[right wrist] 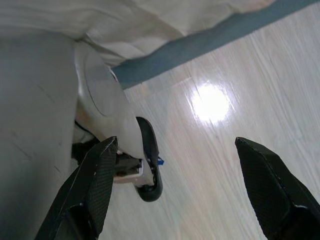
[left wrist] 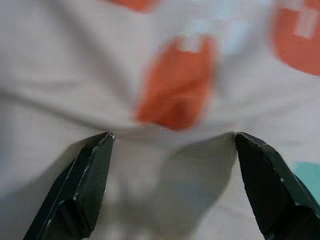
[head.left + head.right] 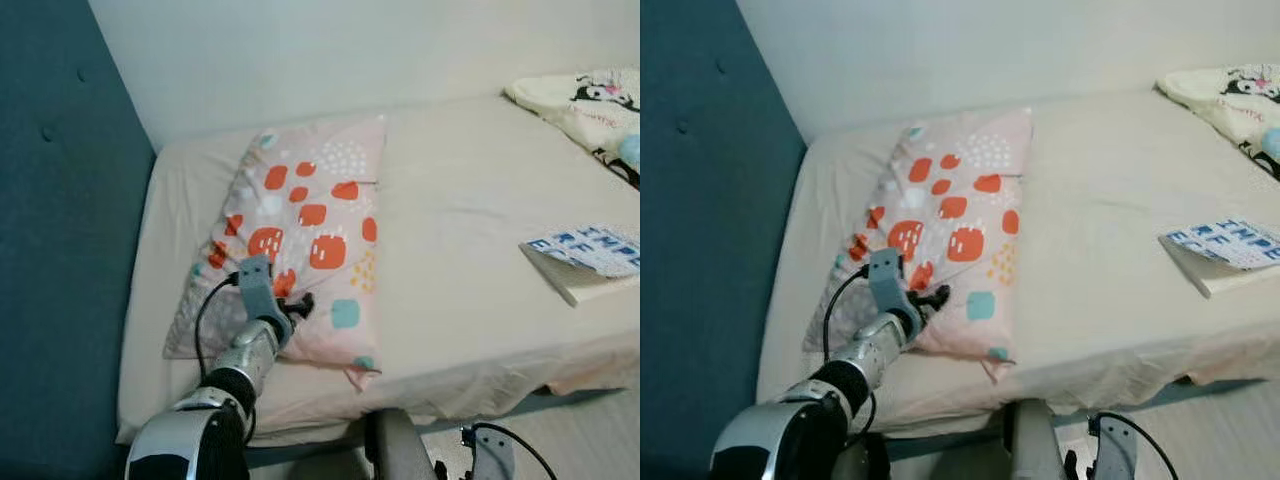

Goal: Clean up the room

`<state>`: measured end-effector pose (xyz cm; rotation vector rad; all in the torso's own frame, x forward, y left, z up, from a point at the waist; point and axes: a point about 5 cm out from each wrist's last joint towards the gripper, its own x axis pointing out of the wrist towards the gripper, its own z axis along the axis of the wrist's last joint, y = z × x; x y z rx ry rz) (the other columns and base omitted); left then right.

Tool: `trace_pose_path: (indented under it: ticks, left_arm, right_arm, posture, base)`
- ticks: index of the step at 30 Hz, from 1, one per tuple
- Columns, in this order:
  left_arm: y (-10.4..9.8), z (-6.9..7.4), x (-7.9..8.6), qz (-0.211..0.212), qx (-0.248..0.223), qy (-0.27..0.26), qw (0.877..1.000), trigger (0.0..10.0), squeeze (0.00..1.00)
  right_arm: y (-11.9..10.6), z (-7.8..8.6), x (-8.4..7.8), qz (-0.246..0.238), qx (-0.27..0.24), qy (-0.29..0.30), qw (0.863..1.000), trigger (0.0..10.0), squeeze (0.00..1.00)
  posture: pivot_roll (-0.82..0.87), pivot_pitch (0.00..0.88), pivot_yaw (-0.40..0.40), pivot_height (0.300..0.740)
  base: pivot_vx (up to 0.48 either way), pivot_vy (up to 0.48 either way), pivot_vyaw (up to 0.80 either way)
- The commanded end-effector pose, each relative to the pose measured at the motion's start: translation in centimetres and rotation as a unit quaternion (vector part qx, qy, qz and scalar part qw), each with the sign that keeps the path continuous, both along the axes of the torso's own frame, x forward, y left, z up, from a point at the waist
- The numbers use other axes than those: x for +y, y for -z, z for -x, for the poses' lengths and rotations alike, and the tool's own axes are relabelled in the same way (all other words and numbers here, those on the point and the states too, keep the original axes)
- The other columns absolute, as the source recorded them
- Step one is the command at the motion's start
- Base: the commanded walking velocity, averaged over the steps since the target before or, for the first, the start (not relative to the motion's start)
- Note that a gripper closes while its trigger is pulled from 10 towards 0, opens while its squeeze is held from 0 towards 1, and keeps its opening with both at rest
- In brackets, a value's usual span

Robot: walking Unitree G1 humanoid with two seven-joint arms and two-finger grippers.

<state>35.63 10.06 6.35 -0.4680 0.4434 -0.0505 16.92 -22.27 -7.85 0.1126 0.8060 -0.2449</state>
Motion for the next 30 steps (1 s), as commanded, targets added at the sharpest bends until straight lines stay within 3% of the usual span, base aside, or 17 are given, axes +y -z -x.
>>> trace_pose_path:
  ticks: [1, 4, 7, 10, 15, 16, 19, 23, 25, 27, 28, 30]
  left_arm:
    - [1.8, 0.9, 2.6, 0.016, 0.050, -0.061, 0.997, 10.0, 0.00]
    - [2.9, 1.8, 6.1, 0.064, 0.084, -0.146, 0.984, 10.0, 0.00]
    - [3.1, 2.0, 6.7, 0.083, 0.092, -0.166, 0.978, 10.0, 0.00]
    - [3.8, 2.8, 8.3, 0.116, 0.105, -0.212, 0.965, 10.0, 0.00]
    - [4.4, 3.4, 9.2, 0.118, 0.116, -0.227, 0.960, 10.0, 0.00]
    - [5.4, 4.1, 8.3, 0.164, 0.148, -0.216, 0.951, 10.0, 0.00]
    - [6.1, 4.7, 5.9, 0.231, 0.175, -0.177, 0.941, 10.0, 0.00]
    - [5.8, 4.6, 3.2, 0.343, 0.145, -0.148, 0.916, 10.0, 0.00]
    - [5.6, 4.5, 2.3, 0.380, 0.128, -0.145, 0.904, 10.0, 0.00]
    - [5.5, 4.5, 2.0, 0.393, 0.121, -0.144, 0.900, 10.0, 0.00]
    - [5.3, 4.5, 1.4, 0.429, 0.102, -0.153, 0.884, 10.0, 0.00]
    - [5.1, 4.3, 1.1, 0.444, 0.089, -0.156, 0.878, 10.0, 0.00]
  right_arm:
    - [1.5, 2.3, 2.0, -0.037, 0.046, -0.015, 0.998, 10.0, 0.00]
    - [1.6, 2.5, 2.0, -0.038, 0.050, -0.013, 0.998, 10.0, 0.00]
    - [1.6, 2.5, 1.9, -0.038, 0.051, -0.013, 0.998, 10.0, 0.00]
    - [1.5, 2.2, 1.8, -0.037, 0.052, -0.015, 0.998, 10.0, 0.00]
    - [1.4, 2.0, 1.7, -0.036, 0.053, -0.017, 0.998, 10.0, 0.00]
    - [1.4, 1.8, 1.6, -0.035, 0.055, -0.019, 0.998, 10.0, 0.00]
    - [1.3, 1.6, 1.5, -0.033, 0.056, -0.021, 0.998, 10.0, 0.00]
    - [1.2, 1.5, 1.3, -0.031, 0.053, -0.019, 0.998, 10.0, 0.00]
    - [1.2, 1.5, 1.2, -0.030, 0.053, -0.019, 0.998, 10.0, 0.00]
    - [1.2, 1.5, 1.2, -0.030, 0.053, -0.019, 0.998, 10.0, 0.00]
    - [1.2, 1.5, 1.2, -0.030, 0.053, -0.019, 0.998, 10.0, 0.00]
    - [1.2, 1.6, 1.1, -0.030, 0.054, -0.019, 0.998, 10.0, 0.00]
  posture:
    - [-0.09, 0.290, 0.059, 0.598]
    - [-0.07, 0.286, 0.057, 0.598]
    - [-0.07, 0.283, 0.055, 0.598]
    - [-0.05, 0.274, 0.051, 0.598]
    - [-0.05, 0.269, 0.048, 0.598]
    - [-0.04, 0.260, 0.041, 0.598]
    - [-0.04, 0.257, 0.040, 0.598]
    - [-0.05, 0.257, 0.040, 0.598]
    - [-0.05, 0.259, 0.038, 0.598]
    - [-0.05, 0.259, 0.038, 0.598]
    - [-0.06, 0.262, 0.035, 0.598]
    - [-0.07, 0.264, 0.031, 0.598]
  base:
    - [0.000, 0.000, 0.00]
    - [0.000, 0.000, 0.00]
    - [0.000, 0.000, 0.00]
    - [0.000, 0.000, 0.00]
    - [0.000, 0.000, 0.00]
    - [0.000, 0.000, 0.00]
    - [0.000, 0.000, 0.00]
    - [0.000, 0.000, 0.00]
    - [0.000, 0.000, 0.00]
    - [0.000, 0.000, 0.00]
    - [0.000, 0.000, 0.00]
    - [0.000, 0.000, 0.00]
